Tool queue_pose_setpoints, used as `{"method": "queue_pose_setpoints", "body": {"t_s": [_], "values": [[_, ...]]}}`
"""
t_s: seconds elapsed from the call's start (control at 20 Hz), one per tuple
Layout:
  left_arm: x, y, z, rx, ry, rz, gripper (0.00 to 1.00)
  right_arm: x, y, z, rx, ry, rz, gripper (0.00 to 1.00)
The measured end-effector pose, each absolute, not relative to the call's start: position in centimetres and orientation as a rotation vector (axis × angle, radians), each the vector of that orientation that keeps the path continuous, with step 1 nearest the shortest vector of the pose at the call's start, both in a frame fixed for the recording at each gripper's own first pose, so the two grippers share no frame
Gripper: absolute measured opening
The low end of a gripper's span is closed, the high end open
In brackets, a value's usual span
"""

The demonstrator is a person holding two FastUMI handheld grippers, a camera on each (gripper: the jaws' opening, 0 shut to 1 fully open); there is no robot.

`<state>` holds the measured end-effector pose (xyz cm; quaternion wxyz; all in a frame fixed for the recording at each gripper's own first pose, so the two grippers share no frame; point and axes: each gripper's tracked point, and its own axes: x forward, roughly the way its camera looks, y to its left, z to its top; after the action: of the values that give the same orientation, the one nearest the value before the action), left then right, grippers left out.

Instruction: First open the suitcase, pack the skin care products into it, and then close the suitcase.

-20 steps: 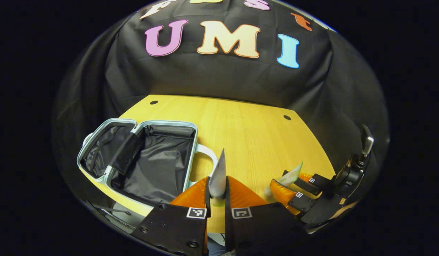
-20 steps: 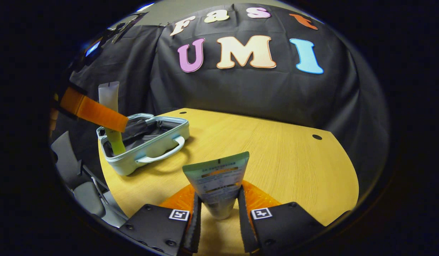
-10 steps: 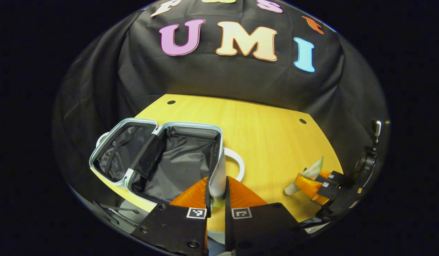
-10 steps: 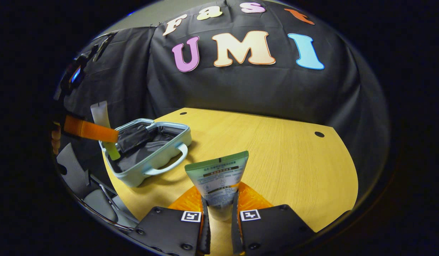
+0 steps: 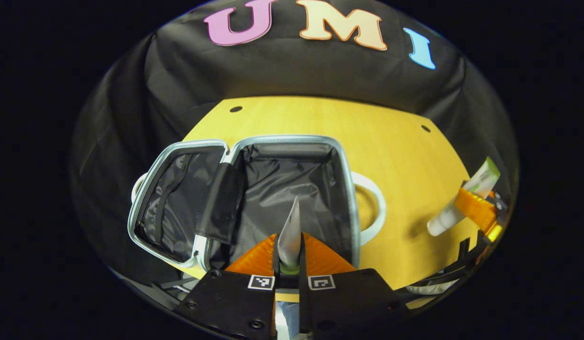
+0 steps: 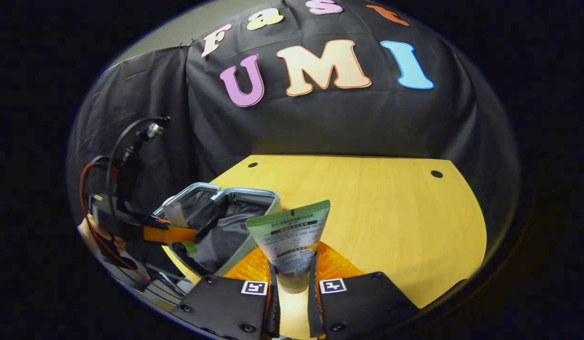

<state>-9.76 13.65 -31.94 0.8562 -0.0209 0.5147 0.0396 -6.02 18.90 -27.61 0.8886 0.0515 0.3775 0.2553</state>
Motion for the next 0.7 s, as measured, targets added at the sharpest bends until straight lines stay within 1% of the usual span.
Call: {"method": "queue_pose_setpoints", "body": {"t_s": [0.25, 0.45, 0.6, 0.7], "values": [[-9.3, 15.7, -35.8, -0.063, 1.143, 0.054, 0.12, -7.6, 24.2, -27.0, 0.163, 0.901, 0.604, 0.25], [-9.1, 16.8, -38.2, -0.080, 1.183, 0.022, 0.13, -7.9, 27.6, -27.7, 0.218, 0.979, 0.595, 0.25], [-8.3, 16.4, -38.7, -0.098, 1.180, -0.059, 0.14, -8.9, 30.0, -28.8, 0.234, 1.042, 0.582, 0.25], [-7.7, 16.6, -38.5, -0.086, 1.154, -0.094, 0.19, -9.4, 31.3, -29.6, 0.231, 1.076, 0.573, 0.25]]}}
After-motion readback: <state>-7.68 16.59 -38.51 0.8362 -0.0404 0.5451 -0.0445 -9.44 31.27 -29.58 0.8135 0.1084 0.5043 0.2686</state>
